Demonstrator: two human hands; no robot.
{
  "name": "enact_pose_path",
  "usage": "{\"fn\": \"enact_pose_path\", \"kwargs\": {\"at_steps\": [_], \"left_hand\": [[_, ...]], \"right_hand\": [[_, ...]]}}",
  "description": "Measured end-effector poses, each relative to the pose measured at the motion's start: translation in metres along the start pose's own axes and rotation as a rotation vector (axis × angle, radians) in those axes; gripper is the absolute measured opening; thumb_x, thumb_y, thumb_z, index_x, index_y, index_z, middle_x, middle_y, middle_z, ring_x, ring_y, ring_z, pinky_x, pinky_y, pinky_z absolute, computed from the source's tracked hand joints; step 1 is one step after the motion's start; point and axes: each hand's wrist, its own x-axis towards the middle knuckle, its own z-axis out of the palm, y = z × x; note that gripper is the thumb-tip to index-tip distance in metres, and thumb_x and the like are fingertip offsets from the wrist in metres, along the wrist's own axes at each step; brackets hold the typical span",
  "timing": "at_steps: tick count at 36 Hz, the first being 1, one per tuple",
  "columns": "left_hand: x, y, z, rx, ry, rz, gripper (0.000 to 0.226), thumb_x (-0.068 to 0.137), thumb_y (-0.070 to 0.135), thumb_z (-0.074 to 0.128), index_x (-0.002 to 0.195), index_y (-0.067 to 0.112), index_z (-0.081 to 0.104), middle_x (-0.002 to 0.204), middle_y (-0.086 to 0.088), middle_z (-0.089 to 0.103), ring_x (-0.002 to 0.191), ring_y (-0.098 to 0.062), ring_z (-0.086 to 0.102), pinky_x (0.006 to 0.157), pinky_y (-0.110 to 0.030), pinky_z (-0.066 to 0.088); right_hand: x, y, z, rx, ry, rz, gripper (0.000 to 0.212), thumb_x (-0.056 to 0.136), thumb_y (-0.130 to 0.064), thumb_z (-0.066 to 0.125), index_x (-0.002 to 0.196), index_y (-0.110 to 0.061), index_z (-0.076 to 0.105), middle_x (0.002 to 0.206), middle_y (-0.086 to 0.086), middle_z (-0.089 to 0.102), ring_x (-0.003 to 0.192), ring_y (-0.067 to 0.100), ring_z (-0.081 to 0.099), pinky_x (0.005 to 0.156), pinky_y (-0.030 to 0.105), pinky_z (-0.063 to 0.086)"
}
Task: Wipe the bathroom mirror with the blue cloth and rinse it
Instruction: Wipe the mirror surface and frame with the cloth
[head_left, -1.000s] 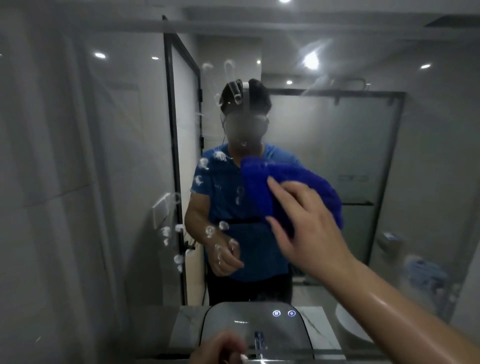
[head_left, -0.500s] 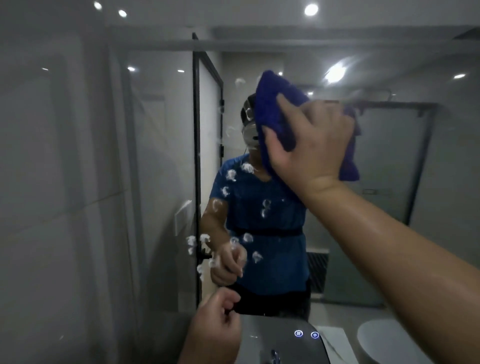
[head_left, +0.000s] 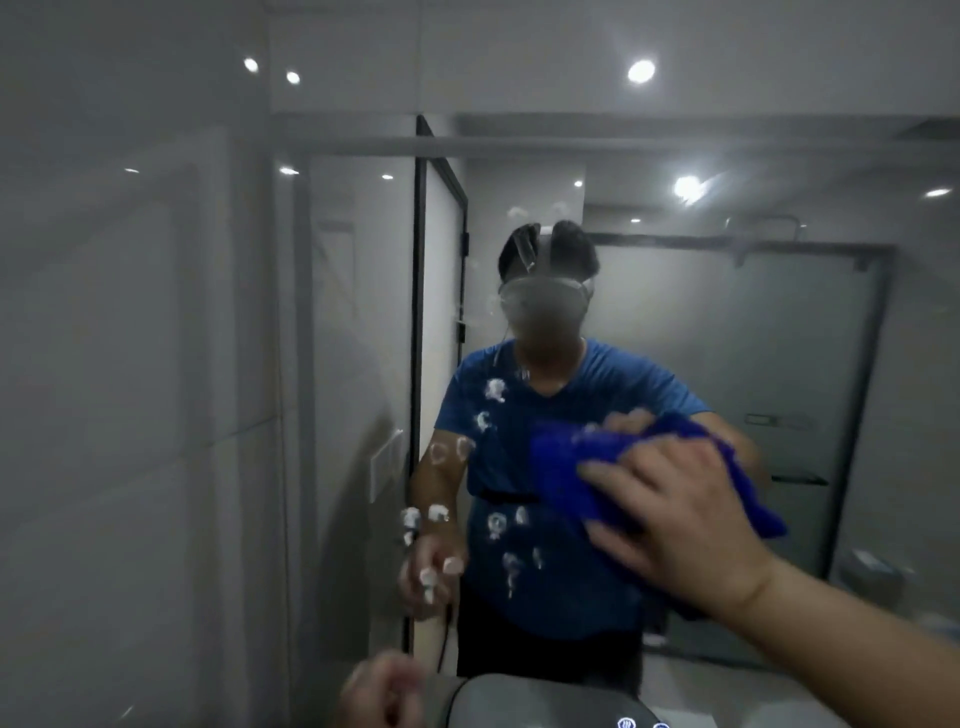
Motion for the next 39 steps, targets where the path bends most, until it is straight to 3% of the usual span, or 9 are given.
{"fn": "enact_pose_path", "kwargs": {"at_steps": [3, 6, 10, 13, 18, 23, 29, 34, 39], "left_hand": [[0.020, 0.029, -0.023, 0.036, 0.170, -0.006, 0.056, 0.073, -0.012, 0.070, 0.082, 0.043, 0.069, 0.067, 0.004, 0.064, 0.058, 0.001, 0.060, 0.056, -0.008, 0.042], [0.052, 0.073, -0.045, 0.014, 0.141, 0.005, 0.037, 0.089, -0.004, 0.063, 0.081, 0.031, 0.068, 0.088, 0.002, 0.066, 0.079, -0.008, 0.065, 0.067, -0.016, 0.042], [0.102, 0.137, -0.074, 0.039, 0.225, 0.161, 0.029, 0.094, 0.002, 0.057, 0.083, 0.028, 0.063, 0.090, 0.003, 0.065, 0.078, -0.008, 0.061, 0.063, -0.021, 0.040], [0.138, 0.170, -0.086, 0.049, 0.300, 0.250, 0.025, 0.092, 0.007, 0.053, 0.084, 0.029, 0.062, 0.094, 0.001, 0.069, 0.085, -0.015, 0.066, 0.072, -0.030, 0.049], [0.162, 0.198, -0.083, 0.201, 0.161, 0.238, 0.022, 0.097, 0.008, 0.053, 0.088, 0.025, 0.062, 0.107, 0.000, 0.058, 0.083, -0.009, 0.055, 0.070, -0.018, 0.038], [0.164, 0.186, -0.080, 0.304, 0.108, 0.231, 0.020, 0.085, 0.002, 0.054, 0.078, 0.021, 0.052, 0.093, 0.003, 0.048, 0.083, -0.022, 0.054, 0.068, -0.032, 0.039], [0.167, 0.186, -0.086, 0.375, 0.052, 0.249, 0.020, 0.081, 0.003, 0.053, 0.078, 0.022, 0.050, 0.091, 0.006, 0.045, 0.087, -0.024, 0.052, 0.074, -0.034, 0.040], [0.166, 0.183, -0.083, 0.396, 0.078, 0.257, 0.020, 0.082, 0.006, 0.056, 0.079, 0.024, 0.047, 0.093, 0.007, 0.044, 0.092, -0.024, 0.050, 0.078, -0.038, 0.043], [0.169, 0.181, -0.081, 0.382, 0.085, 0.258, 0.021, 0.080, 0.005, 0.053, 0.079, 0.024, 0.046, 0.094, 0.006, 0.046, 0.092, -0.025, 0.052, 0.079, -0.043, 0.049]], "right_hand": [[0.091, 0.017, -0.020, -0.045, 0.170, 0.290, 0.050, 0.089, -0.055, 0.066, 0.129, -0.024, 0.068, 0.106, 0.009, 0.065, 0.100, 0.036, 0.059, 0.086, 0.048, 0.040], [0.174, 0.025, -0.037, -0.081, 0.300, 0.550, 0.055, 0.093, -0.059, 0.059, 0.141, -0.031, 0.060, 0.122, 0.008, 0.065, 0.115, 0.036, 0.056, 0.097, 0.047, 0.041], [0.217, 0.003, -0.034, -0.085, 0.299, 0.657, 0.062, 0.098, -0.059, 0.050, 0.153, -0.033, 0.052, 0.129, 0.007, 0.062, 0.121, 0.034, 0.056, 0.104, 0.048, 0.039], [0.198, -0.029, -0.018, -0.067, 0.199, 0.543, 0.060, 0.096, -0.057, 0.053, 0.150, -0.032, 0.054, 0.121, 0.007, 0.060, 0.114, 0.033, 0.056, 0.101, 0.049, 0.040], [0.101, -0.086, 0.017, 0.080, -0.096, 0.270, 0.059, 0.088, -0.055, 0.065, 0.144, -0.035, 0.060, 0.124, 0.002, 0.058, 0.117, 0.031, 0.055, 0.098, 0.048, 0.038], [-0.005, -0.107, 0.036, 0.154, -0.334, 0.112, 0.054, 0.082, -0.057, 0.067, 0.134, -0.042, 0.064, 0.108, -0.009, 0.060, 0.097, 0.018, 0.061, 0.082, 0.042, 0.049], [0.010, -0.063, 0.017, 0.021, -0.142, 0.178, 0.048, 0.084, -0.049, 0.075, 0.129, -0.035, 0.069, 0.103, -0.001, 0.061, 0.092, 0.030, 0.060, 0.074, 0.043, 0.044], [0.133, -0.017, -0.021, -0.048, 0.098, 0.492, 0.048, 0.092, -0.053, 0.058, 0.132, -0.028, 0.066, 0.111, 0.014, 0.067, 0.102, 0.041, 0.061, 0.090, 0.053, 0.046], [0.243, -0.009, -0.045, 0.120, 0.365, 0.752, 0.051, 0.094, -0.051, 0.063, 0.136, -0.023, 0.055, 0.126, 0.002, 0.067, 0.116, 0.033, 0.064, 0.103, 0.048, 0.044]]}}
